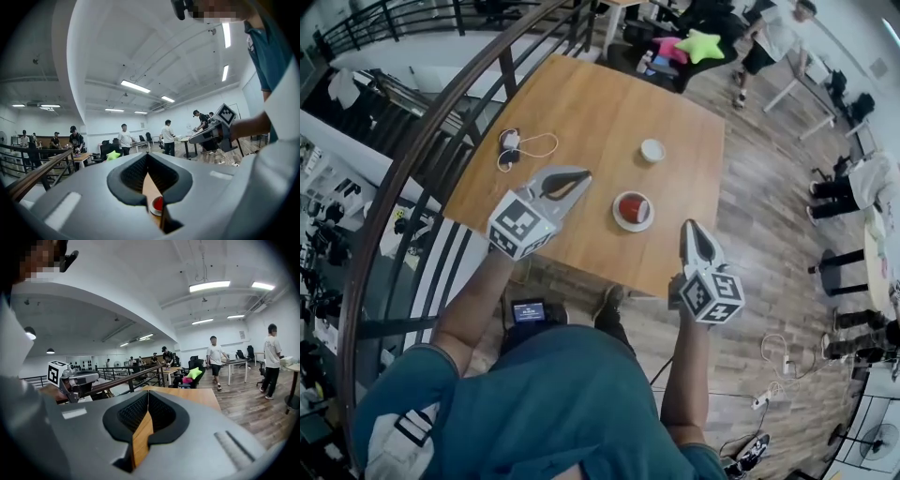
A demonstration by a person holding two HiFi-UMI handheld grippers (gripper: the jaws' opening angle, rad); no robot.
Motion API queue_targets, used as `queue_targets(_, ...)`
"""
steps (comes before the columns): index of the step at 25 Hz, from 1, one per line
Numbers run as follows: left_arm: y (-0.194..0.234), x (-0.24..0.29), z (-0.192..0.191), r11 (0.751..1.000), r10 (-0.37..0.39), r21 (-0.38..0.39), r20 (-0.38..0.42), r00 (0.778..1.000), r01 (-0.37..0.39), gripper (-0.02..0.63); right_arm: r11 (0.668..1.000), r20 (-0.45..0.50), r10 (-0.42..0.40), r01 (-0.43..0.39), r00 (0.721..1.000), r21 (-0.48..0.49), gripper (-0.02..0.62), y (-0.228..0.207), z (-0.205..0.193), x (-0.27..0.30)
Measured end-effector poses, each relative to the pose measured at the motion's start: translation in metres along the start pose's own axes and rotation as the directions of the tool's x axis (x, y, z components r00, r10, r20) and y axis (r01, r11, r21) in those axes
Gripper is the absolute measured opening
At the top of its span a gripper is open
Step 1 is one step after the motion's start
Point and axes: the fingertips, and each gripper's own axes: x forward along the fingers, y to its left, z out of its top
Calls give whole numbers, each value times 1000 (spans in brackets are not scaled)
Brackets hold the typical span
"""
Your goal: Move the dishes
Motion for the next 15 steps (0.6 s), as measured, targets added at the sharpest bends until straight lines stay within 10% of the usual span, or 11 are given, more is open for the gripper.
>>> queue_targets(15, 56, 9, -43, 982, 172, -56, -118, 978, -179, -4, 979, -200, 196, -180, 960, 95, 19, -30, -78, 134)
